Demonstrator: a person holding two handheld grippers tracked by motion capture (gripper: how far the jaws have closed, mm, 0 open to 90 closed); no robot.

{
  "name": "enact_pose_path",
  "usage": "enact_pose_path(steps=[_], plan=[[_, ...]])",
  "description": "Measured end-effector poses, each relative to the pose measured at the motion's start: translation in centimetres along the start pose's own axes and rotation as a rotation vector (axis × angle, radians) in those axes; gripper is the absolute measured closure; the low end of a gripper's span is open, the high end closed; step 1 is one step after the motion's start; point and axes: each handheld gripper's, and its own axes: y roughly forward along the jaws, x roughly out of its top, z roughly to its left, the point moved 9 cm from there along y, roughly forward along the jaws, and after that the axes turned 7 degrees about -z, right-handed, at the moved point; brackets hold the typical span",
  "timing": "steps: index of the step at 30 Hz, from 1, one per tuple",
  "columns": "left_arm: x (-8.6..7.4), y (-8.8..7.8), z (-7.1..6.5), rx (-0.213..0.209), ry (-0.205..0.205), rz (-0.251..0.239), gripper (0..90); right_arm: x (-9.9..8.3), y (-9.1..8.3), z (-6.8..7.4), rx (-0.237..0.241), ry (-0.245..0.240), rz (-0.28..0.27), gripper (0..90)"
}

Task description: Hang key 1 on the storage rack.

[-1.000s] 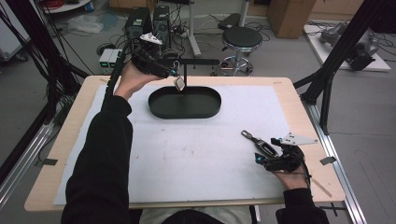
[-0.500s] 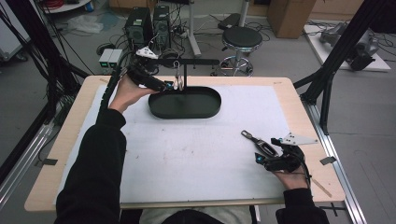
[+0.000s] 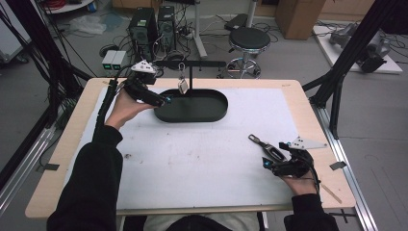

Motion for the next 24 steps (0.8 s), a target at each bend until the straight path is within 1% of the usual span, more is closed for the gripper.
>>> enact_pose_path(steps=[7,9,11,14,17,22,24], plan=[[-0.9,-1.1,-0.2,0.011,0.009,-0.009,1.9,0.0,0.0,-0.1,-0.005,0.002,0.0,1.5],[-1.2,-1.3,-0.3,0.012,0.005,-0.01,1.9,0.0,0.0,-0.1,-0.005,0.002,0.002,1.5],[-1.6,-1.6,-0.4,0.018,0.014,0.0,1.9,0.0,0.0,-0.1,-0.005,0.001,0.002,1.5],[-2.3,-1.9,-0.7,0.009,0.016,0.014,1.9,-0.1,0.0,-0.1,-0.005,0.001,0.004,1.5],[-2.7,-2.3,-1.1,0.01,0.031,0.022,1.9,-0.1,0.0,-0.1,-0.005,0.0,0.006,1.5],[-3.9,-3.2,-1.3,0.019,0.032,0.029,1.9,-0.1,0.0,0.0,-0.006,0.0,0.006,1.5],[-4.4,-3.6,-1.3,0.023,0.022,0.028,1.9,-0.1,0.0,0.0,-0.005,-0.004,0.005,1.5]])
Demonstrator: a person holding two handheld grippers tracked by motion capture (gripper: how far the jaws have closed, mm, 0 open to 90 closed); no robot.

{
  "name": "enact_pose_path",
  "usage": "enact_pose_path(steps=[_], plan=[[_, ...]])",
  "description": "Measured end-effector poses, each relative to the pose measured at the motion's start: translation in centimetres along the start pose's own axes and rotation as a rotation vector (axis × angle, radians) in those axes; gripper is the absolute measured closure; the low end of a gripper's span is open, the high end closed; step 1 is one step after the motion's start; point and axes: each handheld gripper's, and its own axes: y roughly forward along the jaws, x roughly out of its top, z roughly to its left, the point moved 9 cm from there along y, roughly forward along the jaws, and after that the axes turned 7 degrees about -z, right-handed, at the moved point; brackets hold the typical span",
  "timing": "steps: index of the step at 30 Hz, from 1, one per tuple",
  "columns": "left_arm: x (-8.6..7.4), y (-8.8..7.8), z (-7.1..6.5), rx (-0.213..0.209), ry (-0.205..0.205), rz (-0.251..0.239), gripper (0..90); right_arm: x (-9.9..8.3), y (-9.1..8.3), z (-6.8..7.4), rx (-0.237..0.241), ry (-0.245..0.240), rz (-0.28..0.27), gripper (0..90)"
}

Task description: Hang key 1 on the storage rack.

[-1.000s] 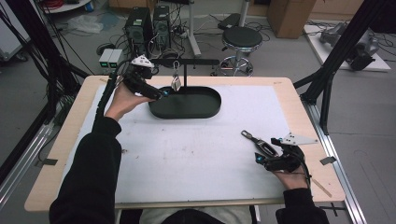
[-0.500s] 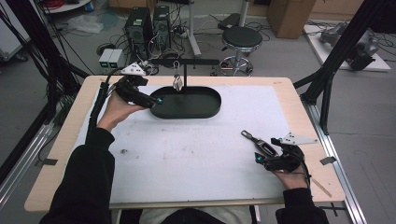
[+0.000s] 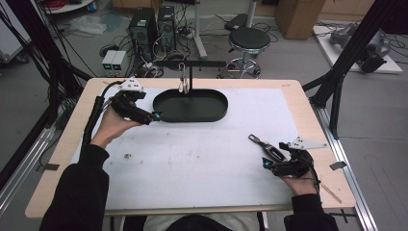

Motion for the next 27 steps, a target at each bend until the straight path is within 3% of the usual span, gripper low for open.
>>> enact_pose_path(steps=[8,27], plan=[[-2.0,-1.4,-0.8,-0.008,-0.037,-0.032,1.9,0.0,0.1,0.1,0.0,0.005,0.005,1.5],[-7.0,-4.0,-2.2,0.012,-0.069,-0.02,1.9,-0.2,0.2,0.2,-0.007,-0.003,0.017,1.5]])
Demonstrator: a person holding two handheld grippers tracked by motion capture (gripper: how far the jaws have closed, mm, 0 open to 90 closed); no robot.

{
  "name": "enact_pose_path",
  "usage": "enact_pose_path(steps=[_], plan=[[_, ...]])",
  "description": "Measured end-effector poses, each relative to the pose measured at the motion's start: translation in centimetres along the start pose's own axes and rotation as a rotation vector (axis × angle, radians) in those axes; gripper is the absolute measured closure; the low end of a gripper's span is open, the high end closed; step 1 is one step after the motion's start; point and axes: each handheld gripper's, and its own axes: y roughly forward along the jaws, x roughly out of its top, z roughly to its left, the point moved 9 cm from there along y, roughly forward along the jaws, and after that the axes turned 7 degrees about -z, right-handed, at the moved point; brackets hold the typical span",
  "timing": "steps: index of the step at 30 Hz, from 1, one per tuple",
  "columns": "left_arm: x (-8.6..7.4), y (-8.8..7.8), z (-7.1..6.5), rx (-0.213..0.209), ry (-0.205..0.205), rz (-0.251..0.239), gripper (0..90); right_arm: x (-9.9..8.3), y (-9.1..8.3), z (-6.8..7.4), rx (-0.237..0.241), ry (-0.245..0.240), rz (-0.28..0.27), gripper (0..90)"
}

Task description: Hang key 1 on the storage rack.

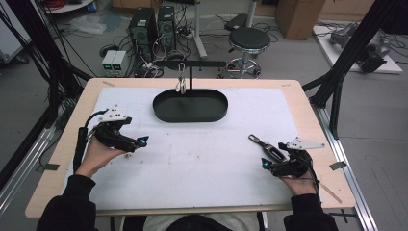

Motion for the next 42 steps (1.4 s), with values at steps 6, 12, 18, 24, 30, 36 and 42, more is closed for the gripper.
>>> enact_pose_path(steps=[6,12,18,24,30,36,42], plan=[[-0.9,-0.4,-0.5,0.004,0.006,0.002,1.9,0.0,0.0,0.0,0.002,-0.003,0.004,1.5],[-1.2,-0.9,-0.7,0.005,0.008,-0.01,1.9,-0.1,0.0,-0.1,-0.001,-0.005,0.007,1.5],[-2.1,-1.2,-0.8,0.01,0.007,-0.011,1.9,-0.1,0.0,-0.1,-0.002,-0.004,0.008,1.5],[-3.4,-2.0,-0.7,0.025,-0.006,-0.021,1.9,-0.1,0.1,0.0,0.001,-0.005,0.008,1.5],[-4.7,-2.5,-1.1,0.026,-0.026,-0.043,1.9,-0.2,0.2,0.0,-0.001,-0.003,0.015,1.5],[-6.5,-2.9,-1.4,0.032,-0.048,-0.031,1.9,-0.3,0.2,0.0,0.0,0.001,0.021,1.5],[-7.2,-3.8,-1.5,0.049,-0.063,-0.057,1.9,-0.1,0.3,-0.3,-0.011,0.001,0.025,1.5]])
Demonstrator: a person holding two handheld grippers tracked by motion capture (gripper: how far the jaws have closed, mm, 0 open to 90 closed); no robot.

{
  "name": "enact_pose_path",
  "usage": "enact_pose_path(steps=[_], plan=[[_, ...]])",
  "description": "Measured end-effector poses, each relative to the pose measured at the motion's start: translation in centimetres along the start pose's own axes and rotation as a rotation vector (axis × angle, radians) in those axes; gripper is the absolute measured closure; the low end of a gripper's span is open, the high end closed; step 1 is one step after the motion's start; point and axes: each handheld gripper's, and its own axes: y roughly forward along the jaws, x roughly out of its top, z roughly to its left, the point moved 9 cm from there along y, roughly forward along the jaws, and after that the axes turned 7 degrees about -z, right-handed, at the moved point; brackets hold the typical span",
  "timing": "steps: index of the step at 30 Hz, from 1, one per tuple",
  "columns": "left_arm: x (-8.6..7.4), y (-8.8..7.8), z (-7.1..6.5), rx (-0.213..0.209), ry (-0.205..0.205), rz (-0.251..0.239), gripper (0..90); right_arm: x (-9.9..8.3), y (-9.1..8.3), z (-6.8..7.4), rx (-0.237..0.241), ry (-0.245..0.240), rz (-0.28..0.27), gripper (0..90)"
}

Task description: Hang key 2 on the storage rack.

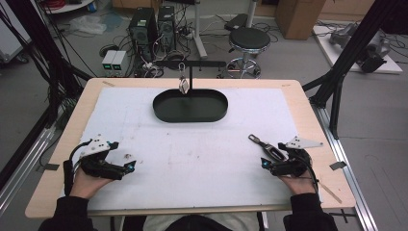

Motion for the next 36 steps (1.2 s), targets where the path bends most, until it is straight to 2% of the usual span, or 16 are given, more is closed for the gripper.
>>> enact_pose_path(steps=[4,9,14,17,27,36], plan=[[-0.6,-0.5,0.1,0.003,-0.01,-0.006,1.9,0.4,0.4,-0.3,0.003,0.008,0.016,1.5],[-0.7,-1.0,0.2,0.01,-0.014,-0.026,1.9,0.9,1.0,-0.8,-0.011,-0.009,0.048,1.5],[-1.3,-1.0,0.4,0.008,-0.016,-0.025,1.9,1.2,1.6,-1.2,-0.014,-0.016,0.076,1.5],[-1.7,-0.9,0.5,0.017,-0.009,-0.005,1.9,1.2,2.0,-1.4,-0.013,-0.027,0.093,1.5],[-1.8,-0.9,0.7,0.027,-0.014,-0.008,1.9,1.4,2.9,-1.9,-0.011,-0.035,0.157,1.5],[-1.8,-1.0,0.8,0.026,-0.022,-0.002,1.9,2.4,3.6,-2.5,-0.004,-0.052,0.2,1.5]])
